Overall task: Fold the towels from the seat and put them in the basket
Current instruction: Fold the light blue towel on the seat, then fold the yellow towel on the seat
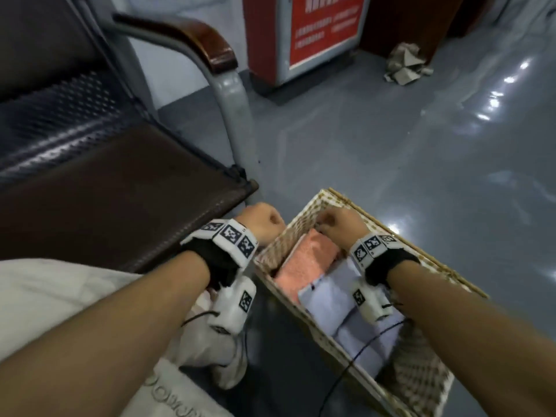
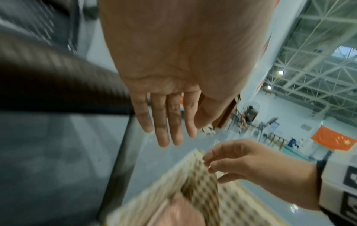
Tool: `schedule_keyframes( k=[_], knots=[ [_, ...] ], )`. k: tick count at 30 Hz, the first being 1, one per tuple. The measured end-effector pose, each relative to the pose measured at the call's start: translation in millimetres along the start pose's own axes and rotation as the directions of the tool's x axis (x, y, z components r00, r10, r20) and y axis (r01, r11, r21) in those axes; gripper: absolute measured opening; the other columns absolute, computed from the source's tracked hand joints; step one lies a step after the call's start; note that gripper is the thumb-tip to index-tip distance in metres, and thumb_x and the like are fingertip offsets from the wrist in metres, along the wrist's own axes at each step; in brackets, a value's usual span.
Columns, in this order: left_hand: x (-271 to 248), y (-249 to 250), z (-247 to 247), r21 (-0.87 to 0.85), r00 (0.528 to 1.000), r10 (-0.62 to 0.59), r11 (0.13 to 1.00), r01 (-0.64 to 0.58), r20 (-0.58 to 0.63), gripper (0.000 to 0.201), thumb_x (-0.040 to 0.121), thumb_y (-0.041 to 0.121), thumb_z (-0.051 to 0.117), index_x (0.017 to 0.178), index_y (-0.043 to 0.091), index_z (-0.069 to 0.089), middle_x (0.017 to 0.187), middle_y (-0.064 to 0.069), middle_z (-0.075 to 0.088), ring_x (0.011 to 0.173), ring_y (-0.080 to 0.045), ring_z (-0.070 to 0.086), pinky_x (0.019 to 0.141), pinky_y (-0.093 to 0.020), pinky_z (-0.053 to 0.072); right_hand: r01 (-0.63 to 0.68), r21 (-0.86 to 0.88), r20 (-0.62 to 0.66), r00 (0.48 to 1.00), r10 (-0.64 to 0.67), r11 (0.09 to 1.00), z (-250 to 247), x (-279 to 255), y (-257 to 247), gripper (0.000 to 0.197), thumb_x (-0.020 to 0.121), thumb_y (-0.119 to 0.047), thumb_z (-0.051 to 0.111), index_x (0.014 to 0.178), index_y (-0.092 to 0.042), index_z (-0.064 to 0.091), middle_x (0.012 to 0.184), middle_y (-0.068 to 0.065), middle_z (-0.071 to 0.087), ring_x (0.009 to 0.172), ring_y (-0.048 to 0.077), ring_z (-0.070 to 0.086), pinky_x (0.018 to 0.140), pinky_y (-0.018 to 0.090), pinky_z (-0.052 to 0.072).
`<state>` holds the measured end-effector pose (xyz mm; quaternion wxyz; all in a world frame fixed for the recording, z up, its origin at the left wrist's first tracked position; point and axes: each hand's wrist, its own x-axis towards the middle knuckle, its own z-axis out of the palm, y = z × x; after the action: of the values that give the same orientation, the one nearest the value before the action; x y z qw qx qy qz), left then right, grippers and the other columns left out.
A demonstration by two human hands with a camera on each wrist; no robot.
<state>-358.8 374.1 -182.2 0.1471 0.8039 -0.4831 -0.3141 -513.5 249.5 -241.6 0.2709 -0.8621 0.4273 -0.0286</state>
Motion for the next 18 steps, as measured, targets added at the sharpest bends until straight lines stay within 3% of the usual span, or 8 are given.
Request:
schedule_keyframes(
  k=[3, 6, 10, 13, 15, 18],
  knots=[
    [-28.5, -6.0, -73.5, -0.134, 0.987, 0.006, 0.991, -0.028, -0.158, 0.014, 0.085, 0.023, 0.061, 0.087, 0.016, 0.073, 0.094, -0.005, 0.073, 0.093, -0.022, 0.067, 0.083, -0.030, 0.053, 0.173, -0.040, 0.032, 0.985, -0.172, 0.984, -33.0, 9.4, -81.1, 0.022, 0.087, -0.015, 0.060, 0.107, -0.013, 0.068, 0.111, 0.007, 0.069, 0.107, 0.026, 0.061, 0.088, 0.029, 0.044],
    [-70.3, -19.2, -149.6, -0.190, 0.946, -0.002, 0.980, -0.063, -0.326, 0.014, 0.084, 0.023, 0.063, 0.072, 0.020, 0.069, 0.082, -0.003, 0.074, 0.079, -0.019, 0.069, 0.066, -0.023, 0.051, 0.362, -0.118, 0.047, 0.932, -0.359, 0.925, -61.5, 13.9, -169.7, 0.023, 0.088, -0.017, 0.060, 0.109, -0.012, 0.069, 0.114, 0.009, 0.068, 0.111, 0.029, 0.059, 0.090, 0.030, 0.042],
    [-137.9, -62.3, -232.1, -0.223, 0.849, -0.062, 0.973, -0.066, -0.524, 0.015, 0.084, 0.021, 0.063, 0.070, 0.020, 0.069, 0.081, -0.006, 0.073, 0.074, -0.018, 0.067, 0.071, -0.028, 0.053, 0.580, -0.208, 0.105, 0.814, -0.572, 0.787, -80.7, 6.8, -288.8, 0.022, 0.089, -0.020, 0.059, 0.106, -0.013, 0.070, 0.110, 0.008, 0.070, 0.106, 0.026, 0.061, 0.091, 0.032, 0.047],
    [-191.2, -112.1, -267.0, -0.281, 0.771, -0.165, 0.960, -0.019, -0.615, 0.016, 0.086, 0.022, 0.061, 0.072, 0.019, 0.069, 0.080, -0.003, 0.073, 0.078, -0.017, 0.068, 0.071, -0.029, 0.054, 0.687, -0.242, 0.142, 0.724, -0.675, 0.686, -75.6, -1.3, -366.9, 0.018, 0.089, -0.021, 0.059, 0.103, -0.016, 0.070, 0.107, 0.004, 0.070, 0.101, 0.021, 0.062, 0.081, 0.024, 0.042],
    [-225.5, -150.6, -275.6, -0.313, 0.731, -0.230, 0.949, 0.023, -0.642, 0.015, 0.086, 0.023, 0.061, 0.076, 0.018, 0.070, 0.081, -0.002, 0.073, 0.083, -0.019, 0.069, 0.080, -0.035, 0.056, 0.740, -0.242, 0.202, 0.671, -0.713, 0.628, -62.5, -6.5, -411.8, 0.017, 0.089, -0.023, 0.059, 0.102, -0.019, 0.070, 0.105, 0.002, 0.069, 0.095, 0.017, 0.061, 0.078, 0.023, 0.041],
    [-272.5, -214.0, -270.5, -0.289, 0.702, -0.332, 0.939, 0.185, -0.630, 0.012, 0.086, 0.030, 0.061, 0.079, 0.025, 0.069, 0.088, 0.002, 0.072, 0.087, -0.016, 0.066, 0.084, -0.036, 0.053, 0.805, -0.241, 0.300, 0.593, -0.747, 0.542, -28.2, -13.4, -468.7, 0.016, 0.089, -0.024, 0.060, 0.100, -0.020, 0.070, 0.104, -0.001, 0.070, 0.096, 0.015, 0.061, 0.077, 0.020, 0.039]
  ],
)
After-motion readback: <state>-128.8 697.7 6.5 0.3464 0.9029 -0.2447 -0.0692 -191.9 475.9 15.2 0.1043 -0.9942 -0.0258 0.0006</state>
